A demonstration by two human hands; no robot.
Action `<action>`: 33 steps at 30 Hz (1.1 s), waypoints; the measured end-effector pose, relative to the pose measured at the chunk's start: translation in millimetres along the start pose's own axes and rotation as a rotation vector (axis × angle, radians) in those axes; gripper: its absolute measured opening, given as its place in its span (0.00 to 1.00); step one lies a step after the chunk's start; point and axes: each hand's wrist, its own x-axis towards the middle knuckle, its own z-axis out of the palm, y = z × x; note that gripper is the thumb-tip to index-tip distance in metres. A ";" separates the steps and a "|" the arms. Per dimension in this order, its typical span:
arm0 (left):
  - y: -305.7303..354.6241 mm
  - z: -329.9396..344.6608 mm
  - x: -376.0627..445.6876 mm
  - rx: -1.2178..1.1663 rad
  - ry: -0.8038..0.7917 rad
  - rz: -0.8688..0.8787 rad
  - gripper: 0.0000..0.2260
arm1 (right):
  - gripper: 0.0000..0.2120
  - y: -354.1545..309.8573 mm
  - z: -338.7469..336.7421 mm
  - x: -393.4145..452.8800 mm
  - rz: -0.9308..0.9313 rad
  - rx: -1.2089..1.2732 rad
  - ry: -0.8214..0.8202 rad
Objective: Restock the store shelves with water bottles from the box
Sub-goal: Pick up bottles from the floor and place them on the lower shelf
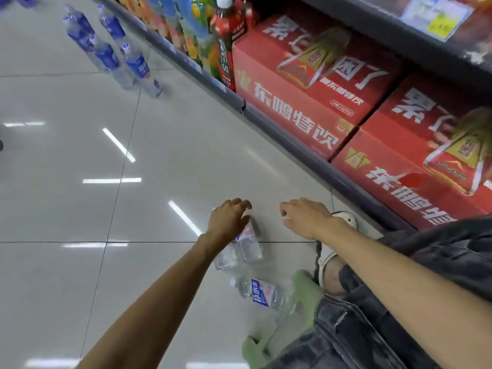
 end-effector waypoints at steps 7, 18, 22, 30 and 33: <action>-56.4 64.1 -13.5 -0.142 -0.025 -0.223 0.15 | 0.14 -32.1 40.2 60.3 -0.006 0.006 -0.145; -72.9 127.4 -6.7 -0.585 0.136 -0.573 0.41 | 0.26 -60.3 99.1 110.0 0.160 0.361 -0.219; -63.8 138.5 2.5 -0.689 0.227 -0.650 0.42 | 0.32 -68.3 114.9 125.7 0.221 0.546 -0.195; -71.1 149.3 17.8 -0.810 0.173 -0.858 0.44 | 0.42 -71.9 146.8 147.2 0.279 0.659 -0.139; -76.1 150.1 20.1 -0.834 0.128 -0.841 0.42 | 0.46 -73.2 152.9 154.2 0.302 0.676 -0.134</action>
